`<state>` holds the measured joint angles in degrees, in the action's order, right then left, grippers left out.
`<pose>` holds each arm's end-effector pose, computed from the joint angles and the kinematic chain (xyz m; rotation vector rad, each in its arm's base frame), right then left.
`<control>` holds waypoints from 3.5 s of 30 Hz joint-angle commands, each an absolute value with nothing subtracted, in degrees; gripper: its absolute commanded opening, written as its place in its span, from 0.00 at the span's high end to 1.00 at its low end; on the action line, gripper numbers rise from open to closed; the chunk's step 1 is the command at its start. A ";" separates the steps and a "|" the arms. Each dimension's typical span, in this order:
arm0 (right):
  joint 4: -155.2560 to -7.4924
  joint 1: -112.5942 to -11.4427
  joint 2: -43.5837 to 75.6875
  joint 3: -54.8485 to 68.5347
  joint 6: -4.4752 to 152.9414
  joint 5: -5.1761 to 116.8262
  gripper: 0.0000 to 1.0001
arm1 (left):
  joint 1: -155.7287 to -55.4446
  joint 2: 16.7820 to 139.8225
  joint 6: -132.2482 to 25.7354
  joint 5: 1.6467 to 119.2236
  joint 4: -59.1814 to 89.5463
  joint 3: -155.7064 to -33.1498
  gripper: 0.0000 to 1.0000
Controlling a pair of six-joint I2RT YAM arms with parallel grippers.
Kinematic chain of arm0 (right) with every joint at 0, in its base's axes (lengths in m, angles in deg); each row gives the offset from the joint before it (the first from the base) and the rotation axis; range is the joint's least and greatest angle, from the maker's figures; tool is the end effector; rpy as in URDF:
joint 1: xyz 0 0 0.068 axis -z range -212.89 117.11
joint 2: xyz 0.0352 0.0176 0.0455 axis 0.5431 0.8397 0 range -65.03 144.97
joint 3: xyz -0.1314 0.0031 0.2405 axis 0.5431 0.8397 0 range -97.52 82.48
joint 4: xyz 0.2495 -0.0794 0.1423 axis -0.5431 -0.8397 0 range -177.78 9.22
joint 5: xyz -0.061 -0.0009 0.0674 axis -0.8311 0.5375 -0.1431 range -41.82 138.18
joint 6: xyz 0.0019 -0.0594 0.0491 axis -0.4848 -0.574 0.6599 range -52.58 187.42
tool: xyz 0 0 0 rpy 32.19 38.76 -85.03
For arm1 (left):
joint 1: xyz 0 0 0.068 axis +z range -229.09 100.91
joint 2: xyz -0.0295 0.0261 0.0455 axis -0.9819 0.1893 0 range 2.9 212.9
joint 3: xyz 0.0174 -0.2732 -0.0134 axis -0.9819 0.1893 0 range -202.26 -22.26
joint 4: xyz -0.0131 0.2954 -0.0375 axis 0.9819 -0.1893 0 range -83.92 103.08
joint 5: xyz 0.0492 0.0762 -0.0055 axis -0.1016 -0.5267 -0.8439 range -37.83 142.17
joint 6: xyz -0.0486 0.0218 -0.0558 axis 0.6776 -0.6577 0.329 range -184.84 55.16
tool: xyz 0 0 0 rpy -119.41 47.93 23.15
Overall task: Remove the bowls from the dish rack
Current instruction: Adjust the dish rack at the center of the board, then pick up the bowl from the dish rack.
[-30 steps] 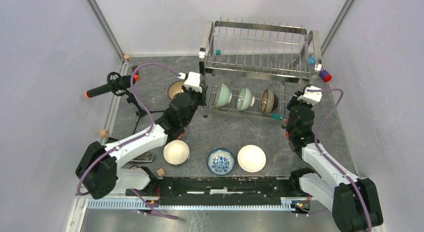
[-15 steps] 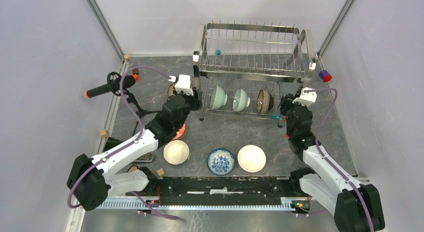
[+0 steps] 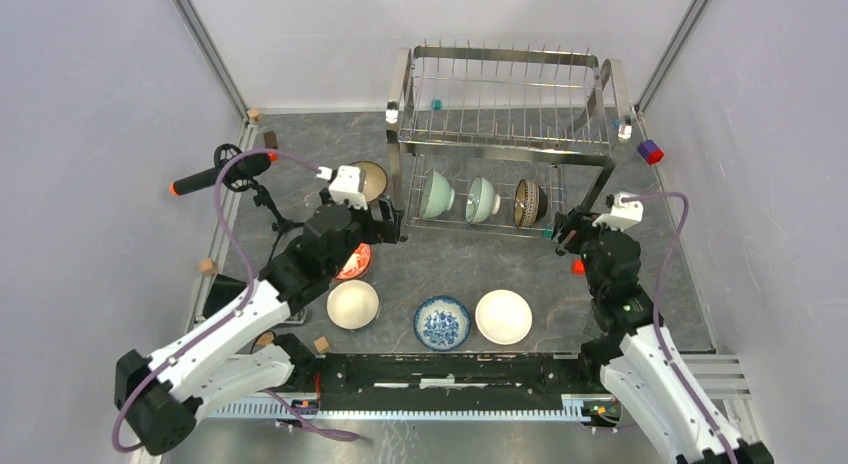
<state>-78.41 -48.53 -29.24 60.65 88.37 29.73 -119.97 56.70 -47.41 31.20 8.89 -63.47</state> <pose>0.2251 0.0416 0.2311 0.3130 1.7381 0.1783 0.2292 -0.1673 0.2852 0.1264 1.8556 -0.3690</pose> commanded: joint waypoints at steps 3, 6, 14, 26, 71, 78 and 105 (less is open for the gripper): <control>-86.12 -48.67 -41.70 65.24 95.59 41.36 0.30 | -119.92 47.92 -37.03 35.70 -2.66 -63.52 0.00; -84.98 -48.70 -47.23 68.76 95.73 50.62 0.30 | -119.88 45.28 -34.03 38.53 -5.57 -62.35 0.00; -87.99 -48.67 -49.27 70.79 91.74 56.60 0.30 | -124.35 45.20 -28.54 44.26 4.74 -55.61 0.00; -84.97 -48.72 -50.42 73.90 93.72 57.12 0.31 | -128.89 51.10 -38.39 21.02 2.97 -63.54 0.00; -81.94 -49.26 -48.28 73.77 93.81 64.35 0.32 | -95.57 111.55 -30.15 99.59 -0.62 -106.20 0.31; -82.20 -49.43 -48.51 73.88 93.46 63.77 0.32 | -98.01 114.41 -34.59 98.61 -6.36 -110.12 0.34; -82.03 -49.59 -47.56 72.99 93.31 63.46 0.32 | -100.03 114.57 -32.65 102.18 1.40 -104.79 0.78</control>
